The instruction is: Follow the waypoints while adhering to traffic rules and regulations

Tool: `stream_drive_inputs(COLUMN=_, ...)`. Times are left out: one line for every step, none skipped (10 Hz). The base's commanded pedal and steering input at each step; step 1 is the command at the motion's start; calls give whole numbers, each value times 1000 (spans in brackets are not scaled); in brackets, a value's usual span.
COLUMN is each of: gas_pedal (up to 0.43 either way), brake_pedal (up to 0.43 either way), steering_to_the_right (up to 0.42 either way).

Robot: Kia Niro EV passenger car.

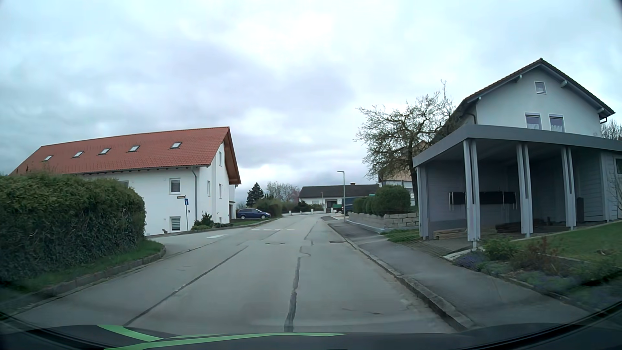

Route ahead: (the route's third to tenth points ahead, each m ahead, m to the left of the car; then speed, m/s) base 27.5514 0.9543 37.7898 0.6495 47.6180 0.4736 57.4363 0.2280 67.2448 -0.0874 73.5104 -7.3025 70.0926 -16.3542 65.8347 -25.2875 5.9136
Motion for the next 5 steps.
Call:
stream_drive_inputs(gas_pedal=118, brake_pedal=0, steering_to_the_right=-16)
stream_drive_inputs(gas_pedal=118, brake_pedal=0, steering_to_the_right=-16)
stream_drive_inputs(gas_pedal=118, brake_pedal=0, steering_to_the_right=-15)
stream_drive_inputs(gas_pedal=118, brake_pedal=0, steering_to_the_right=-15)
stream_drive_inputs(gas_pedal=118, brake_pedal=0, steering_to_the_right=-15)
